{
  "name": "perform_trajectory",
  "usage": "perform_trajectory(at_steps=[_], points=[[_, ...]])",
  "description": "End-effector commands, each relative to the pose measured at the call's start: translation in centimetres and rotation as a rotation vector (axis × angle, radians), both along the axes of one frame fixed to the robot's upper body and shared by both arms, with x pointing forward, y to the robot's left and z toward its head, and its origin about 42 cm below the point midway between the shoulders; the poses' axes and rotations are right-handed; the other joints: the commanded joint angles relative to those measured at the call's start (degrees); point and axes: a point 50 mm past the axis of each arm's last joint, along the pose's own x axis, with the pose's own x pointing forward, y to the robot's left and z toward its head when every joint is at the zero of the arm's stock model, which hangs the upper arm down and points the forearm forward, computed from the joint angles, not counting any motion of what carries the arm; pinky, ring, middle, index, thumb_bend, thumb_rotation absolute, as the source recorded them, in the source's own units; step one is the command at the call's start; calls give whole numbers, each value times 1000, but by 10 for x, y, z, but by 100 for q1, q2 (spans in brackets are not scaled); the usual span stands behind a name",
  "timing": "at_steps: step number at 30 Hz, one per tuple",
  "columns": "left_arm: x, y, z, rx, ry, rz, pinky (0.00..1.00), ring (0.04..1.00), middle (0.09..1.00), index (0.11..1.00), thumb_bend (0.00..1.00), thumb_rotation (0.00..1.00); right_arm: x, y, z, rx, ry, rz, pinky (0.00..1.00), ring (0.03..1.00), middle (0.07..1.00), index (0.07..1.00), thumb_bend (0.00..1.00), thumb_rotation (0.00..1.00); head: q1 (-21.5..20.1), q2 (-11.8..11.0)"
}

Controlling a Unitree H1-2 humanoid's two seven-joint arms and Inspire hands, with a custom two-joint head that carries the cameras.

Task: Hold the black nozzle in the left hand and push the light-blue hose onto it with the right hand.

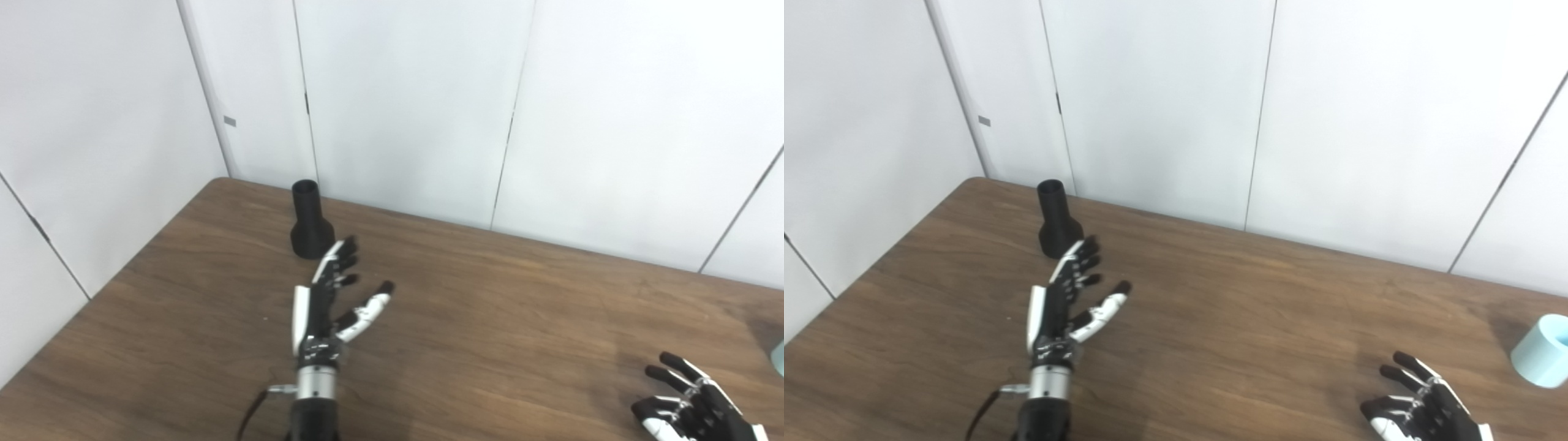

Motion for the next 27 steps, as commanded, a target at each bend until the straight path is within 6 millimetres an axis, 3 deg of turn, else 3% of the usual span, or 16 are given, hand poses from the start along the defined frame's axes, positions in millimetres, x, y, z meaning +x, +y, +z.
perform_trajectory(at_steps=[1,7,10,12,14,19,24,27], points=[[5,11,23,47,-67,32,838,845,865,885,653,189,6,-3,11,-8,-52,1,353,495,685,721,463,11,9,2],[7,51,43,124,-41,90,830,903,916,936,686,213,6,-3,12,-18,-56,1,344,480,673,712,459,0,35,12],[11,67,53,163,-12,118,960,964,959,978,720,240,6,-4,11,-12,-54,3,348,479,673,714,468,31,54,13],[15,76,60,189,10,129,992,993,978,996,755,255,6,-4,9,-10,-54,3,346,478,673,714,469,33,65,9],[19,85,68,225,37,142,998,999,992,999,772,265,7,-4,9,-10,-50,1,341,474,671,710,481,58,44,28],[29,104,80,322,122,159,894,998,1000,1000,894,290,6,-2,10,-24,-42,-1,350,486,670,711,473,83,4,43],[39,120,92,410,197,170,943,1000,1000,1000,990,319,8,-1,9,-4,-47,4,343,475,671,708,472,36,-10,56],[51,132,102,468,244,156,956,1000,1000,1000,980,308,8,-1,9,-15,-44,-5,338,471,673,700,476,15,-10,68]])
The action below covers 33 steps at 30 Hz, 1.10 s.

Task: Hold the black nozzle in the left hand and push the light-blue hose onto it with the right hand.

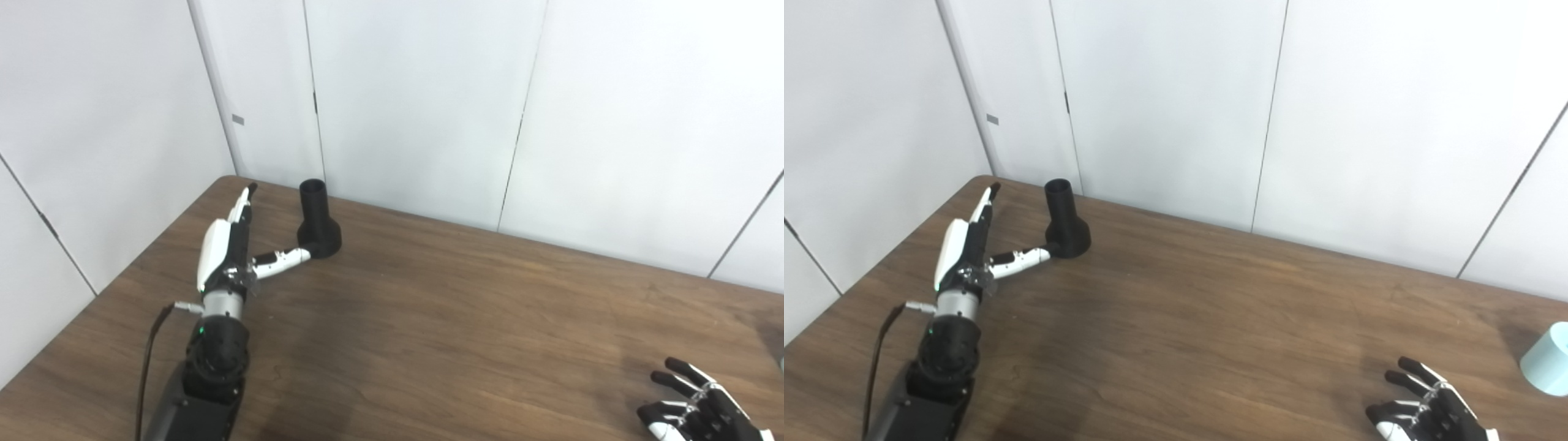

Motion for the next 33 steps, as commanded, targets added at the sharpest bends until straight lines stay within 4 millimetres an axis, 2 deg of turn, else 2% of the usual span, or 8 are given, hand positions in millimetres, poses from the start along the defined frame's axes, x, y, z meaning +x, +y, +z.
perform_trajectory(at_steps=[1,6,10,13,23,27,33], points=[[18,13,30,75,-20,-11,945,1000,1000,1000,973,315,7,0,9,-15,-43,-7,340,473,671,697,478,17,-9,2],[40,29,48,130,102,-46,886,1000,1000,1000,996,358,7,1,10,-13,-43,-6,333,466,661,690,487,31,-55,-1],[57,39,54,192,198,-65,980,1000,1000,1000,1000,378,5,3,13,-10,-40,-6,345,490,674,693,495,21,-90,-2],[63,44,53,209,240,-68,998,1000,1000,1000,1000,391,3,2,14,-4,-41,-5,342,482,672,691,498,19,-111,18],[79,45,31,205,289,-89,1000,1000,1000,1000,1000,393,-3,3,19,-10,-32,-12,349,483,672,685,476,0,-142,92],[82,37,20,184,300,-106,1000,1000,1000,1000,1000,381,-4,4,22,-26,-32,-11,358,492,680,694,458,0,-156,115],[87,28,12,190,323,-122,999,1000,988,1000,1000,430,-6,7,26,-21,-30,-9,369,507,688,698,441,0,-182,128]])
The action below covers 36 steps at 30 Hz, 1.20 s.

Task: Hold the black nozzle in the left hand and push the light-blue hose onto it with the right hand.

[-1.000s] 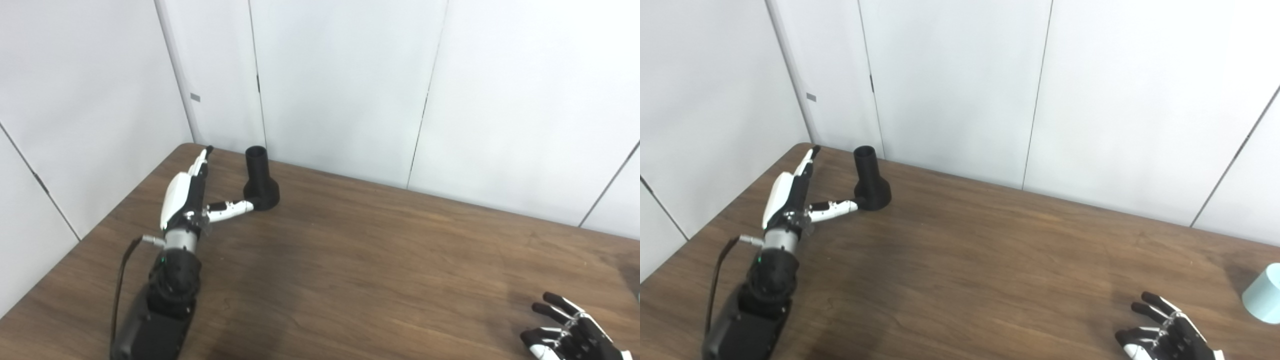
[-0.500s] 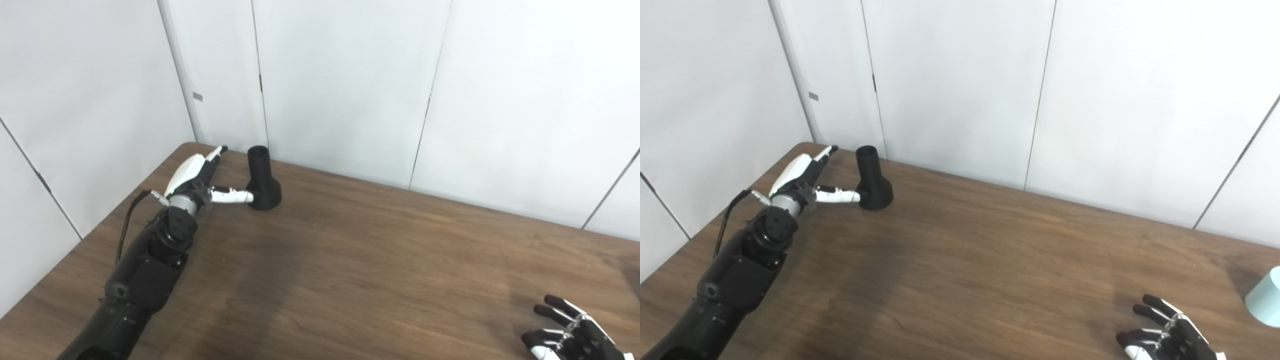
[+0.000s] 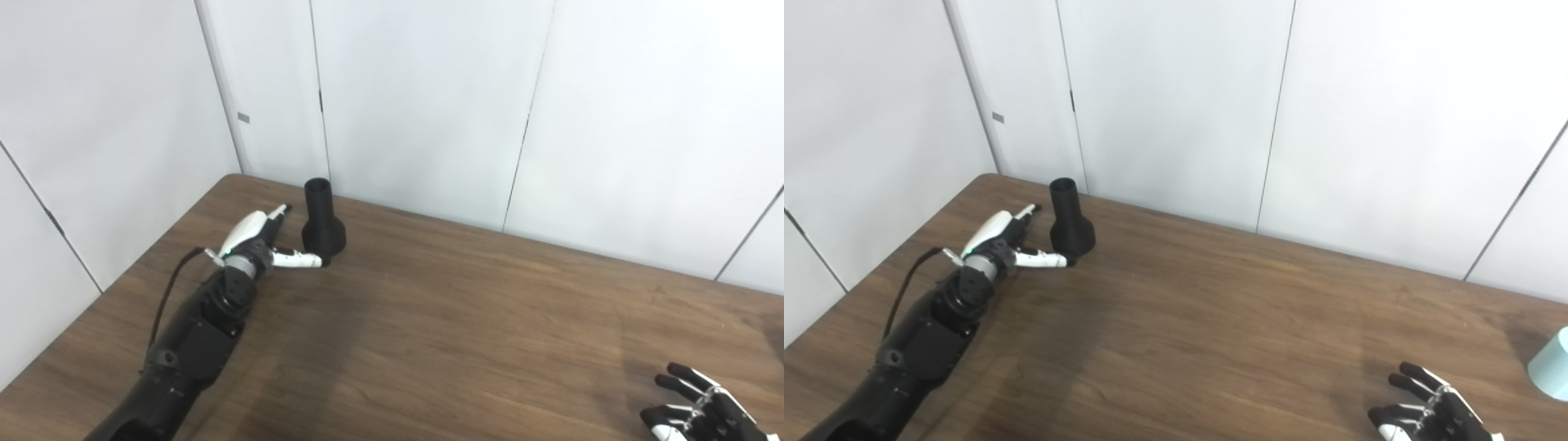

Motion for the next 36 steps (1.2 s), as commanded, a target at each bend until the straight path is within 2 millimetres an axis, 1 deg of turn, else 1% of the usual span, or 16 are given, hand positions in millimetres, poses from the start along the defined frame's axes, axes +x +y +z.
perform_trajectory(at_steps=[1,3,7,8,9,11,17,24,27,30,36], points=[[14,-1,28,37,-92,-18,994,1000,984,1000,1000,427,1,2,13,-1,-54,-2,369,508,690,701,439,0,-4,10],[14,-3,27,35,-86,-26,991,1000,986,1000,1000,426,1,2,14,-2,-54,-3,365,504,689,701,447,0,-4,10],[14,-7,25,15,-80,-40,993,1000,1000,1000,1000,423,1,3,16,-15,-48,-5,375,513,699,711,429,0,-6,38],[14,-8,24,8,-82,-44,915,1000,1000,1000,1000,406,2,4,17,-15,-49,-1,382,515,704,717,416,0,-15,37],[15,-9,24,5,-83,-49,868,992,997,1000,1000,396,2,5,17,-12,-49,2,386,520,706,719,415,0,-15,37],[15,-10,23,2,-88,-54,819,978,991,1000,1000,390,2,6,18,-11,-53,6,385,516,706,722,410,0,-15,37],[17,-13,19,-3,-99,-51,837,981,988,1000,1000,397,1,8,21,-9,-58,5,394,522,716,737,378,0,-22,48],[22,-10,16,-8,-94,-52,834,978,979,1000,1000,409,0,12,26,-31,-60,0,401,524,717,746,376,0,-85,50],[24,-9,15,-14,-97,-51,825,977,976,1000,1000,393,-1,12,27,-19,-58,1,404,528,717,745,367,0,-99,66],[25,-10,14,-17,-95,-50,791,946,959,995,1000,373,-2,13,28,-14,-56,-2,411,534,720,743,365,0,-108,69],[28,-11,10,-31,-80,-50,770,913,936,977,1000,369,-3,14,32,-10,-59,-2,405,537,728,751,360,0,-144,100]])
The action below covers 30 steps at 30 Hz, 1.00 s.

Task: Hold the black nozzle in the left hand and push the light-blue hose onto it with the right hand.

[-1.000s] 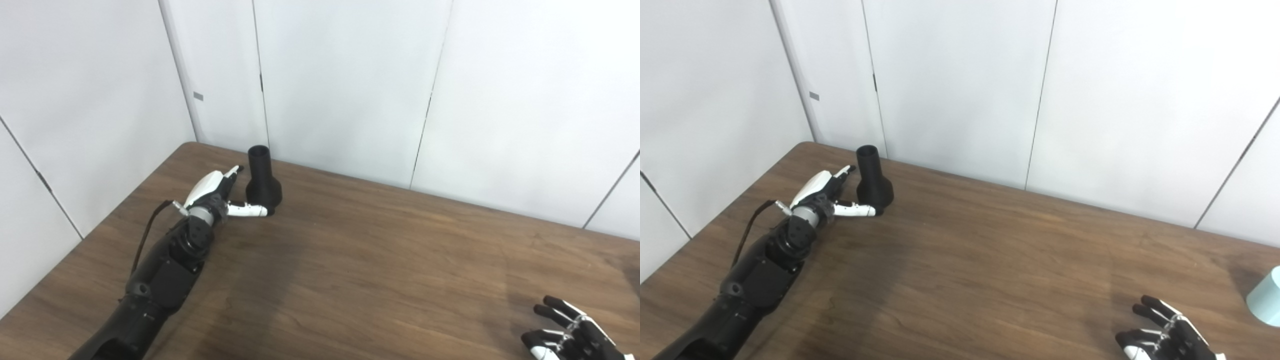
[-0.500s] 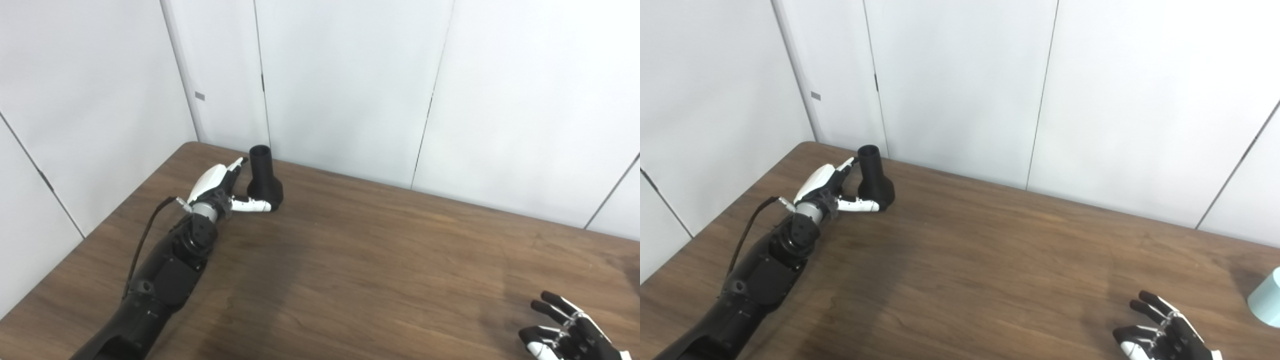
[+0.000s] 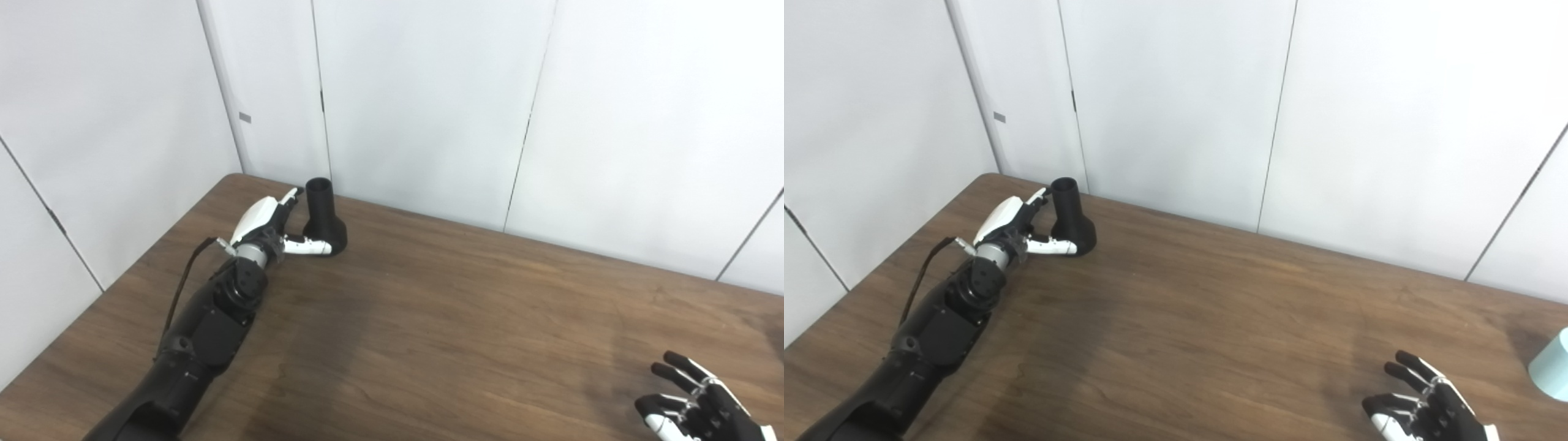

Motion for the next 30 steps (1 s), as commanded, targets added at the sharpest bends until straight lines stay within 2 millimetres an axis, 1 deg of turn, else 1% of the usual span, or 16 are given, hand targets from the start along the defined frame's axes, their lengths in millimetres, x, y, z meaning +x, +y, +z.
perform_trajectory(at_steps=[1,10,11,13,17,20,22,24,26,27,30], points=[[9,-8,6,-28,-2,-27,769,910,933,975,1000,366,1,2,15,-2,-64,1,405,538,726,751,360,0,0,6],[12,-11,1,-49,10,-37,745,902,931,959,1000,355,-3,4,19,6,-60,-6,414,546,736,757,359,0,-79,43],[13,-11,0,-50,12,-39,747,903,932,960,1000,356,-3,4,19,12,-63,1,424,558,746,764,355,0,-75,51],[13,-12,-1,-54,17,-42,748,906,934,960,1000,354,-3,4,20,33,-69,18,449,591,772,788,326,0,-80,64],[13,-14,-3,-55,27,-51,752,906,931,956,1000,361,-2,3,20,48,-78,37,460,607,777,804,300,0,-88,74],[13,-16,-5,-52,38,-61,753,908,931,946,1000,374,-2,1,20,52,-86,42,448,600,779,804,289,0,-93,89],[12,-18,-6,-45,49,-66,750,908,924,917,1000,379,-2,0,20,55,-93,44,410,580,771,789,284,0,-92,104],[12,-19,-8,-36,63,-71,754,917,927,906,1000,376,-1,-1,20,55,-91,42,414,581,764,782,287,0,-95,112],[12,-19,-10,-20,68,-79,790,936,930,876,1000,379,-1,0,20,62,-87,40,410,579,762,782,288,0,-102,118],[12,-20,-11,16,74,-96,802,940,929,866,1000,379,-2,0,21,62,-87,40,409,578,762,782,289,0,-107,122],[9,-24,-14,97,95,-134,922,984,934,823,990,365,-2,1,21,58,-85,39,412,571,756,780,296,0,-107,122]])
